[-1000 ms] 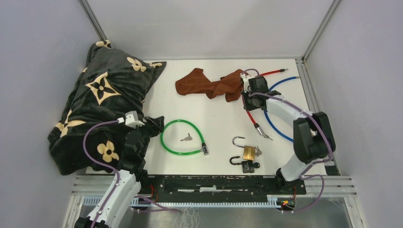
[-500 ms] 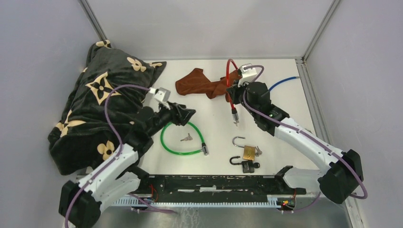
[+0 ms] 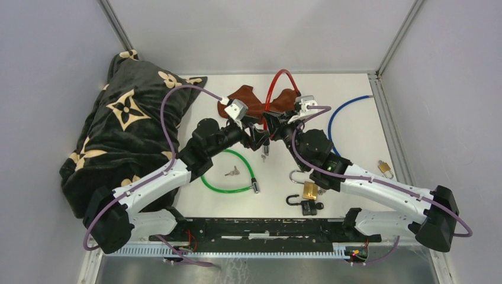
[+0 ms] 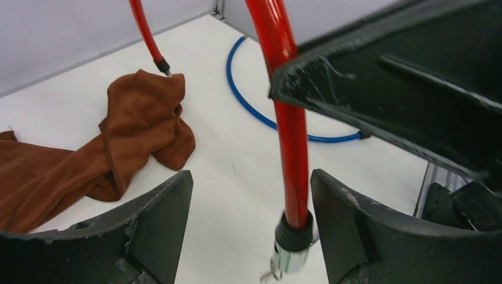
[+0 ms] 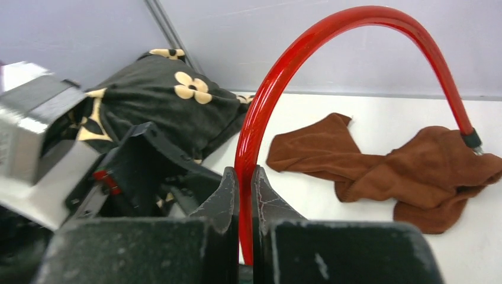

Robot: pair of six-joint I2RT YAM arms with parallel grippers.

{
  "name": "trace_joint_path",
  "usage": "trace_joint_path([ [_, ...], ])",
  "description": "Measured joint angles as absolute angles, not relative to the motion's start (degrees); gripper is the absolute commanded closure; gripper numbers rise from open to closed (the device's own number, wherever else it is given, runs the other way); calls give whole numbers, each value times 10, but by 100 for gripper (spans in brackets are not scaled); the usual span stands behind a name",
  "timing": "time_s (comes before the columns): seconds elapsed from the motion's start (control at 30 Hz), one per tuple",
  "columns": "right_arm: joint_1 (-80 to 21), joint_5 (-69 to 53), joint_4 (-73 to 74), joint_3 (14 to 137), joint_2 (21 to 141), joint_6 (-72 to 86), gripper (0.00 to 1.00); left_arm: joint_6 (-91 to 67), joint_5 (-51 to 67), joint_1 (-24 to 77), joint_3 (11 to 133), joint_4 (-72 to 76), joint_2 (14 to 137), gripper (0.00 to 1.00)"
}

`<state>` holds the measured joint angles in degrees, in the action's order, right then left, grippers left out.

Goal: Lock with the key
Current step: Pick up the lock from the center of the board, then lock the lock.

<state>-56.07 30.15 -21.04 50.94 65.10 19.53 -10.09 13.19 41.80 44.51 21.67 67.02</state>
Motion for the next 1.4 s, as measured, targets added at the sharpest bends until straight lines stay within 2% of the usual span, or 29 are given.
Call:
trace_joint_path([
  [0.07, -581, 315, -227, 509, 652, 189, 100, -99, 120, 420, 450, 222, 674, 27],
  [0.1, -590, 321, -233, 509, 654, 186, 100, -97, 115, 420, 451, 225, 675, 34],
  [0.13, -597, 326, -238, 510, 655, 181, 100, -96, 110, 420, 451, 228, 676, 42],
  [0.23, -609, 336, -251, 510, 663, 169, 100, -88, 106, 424, 451, 230, 676, 80],
  [0.3, -609, 337, -258, 510, 670, 164, 100, -86, 109, 431, 451, 230, 675, 95],
  [0.33, -609, 337, -260, 510, 672, 162, 100, -82, 109, 434, 449, 231, 674, 98],
  [0.43, -609, 329, -259, 517, 678, 155, 100, -79, 106, 433, 442, 235, 665, 98],
  [0.5, -610, 310, -253, 526, 683, 138, 94, -77, 105, 431, 430, 243, 653, 98],
  [0.57, -610, 280, -237, 539, 685, 109, 73, -74, 104, 428, 416, 248, 633, 98],
  [0.63, -606, 253, -222, 546, 682, 78, 40, -73, 105, 425, 401, 256, 614, 98],
  [0.67, -602, 233, -212, 546, 675, 55, 27, -71, 104, 423, 390, 260, 601, 98],
  [0.77, -558, 169, -166, 542, 631, -1, 8, -72, 99, 407, 366, 261, 564, 98],
  [0.8, -534, 151, -149, 541, 612, -17, 5, -74, 98, 401, 359, 261, 554, 98],
  [0.83, -506, 135, -133, 541, 590, -32, 2, -79, 101, 395, 351, 262, 542, 98],
  [0.97, -396, 83, -106, 522, 528, -71, 2, -90, 137, 386, 321, 275, 495, 98],
  [1.13, -281, -30, -91, 505, 550, -97, 2, -99, 192, 387, 291, 295, 444, 98],
  [1.4, -260, -181, -81, 469, 659, -138, 2, -104, 216, 383, 285, 305, 406, 98],
])
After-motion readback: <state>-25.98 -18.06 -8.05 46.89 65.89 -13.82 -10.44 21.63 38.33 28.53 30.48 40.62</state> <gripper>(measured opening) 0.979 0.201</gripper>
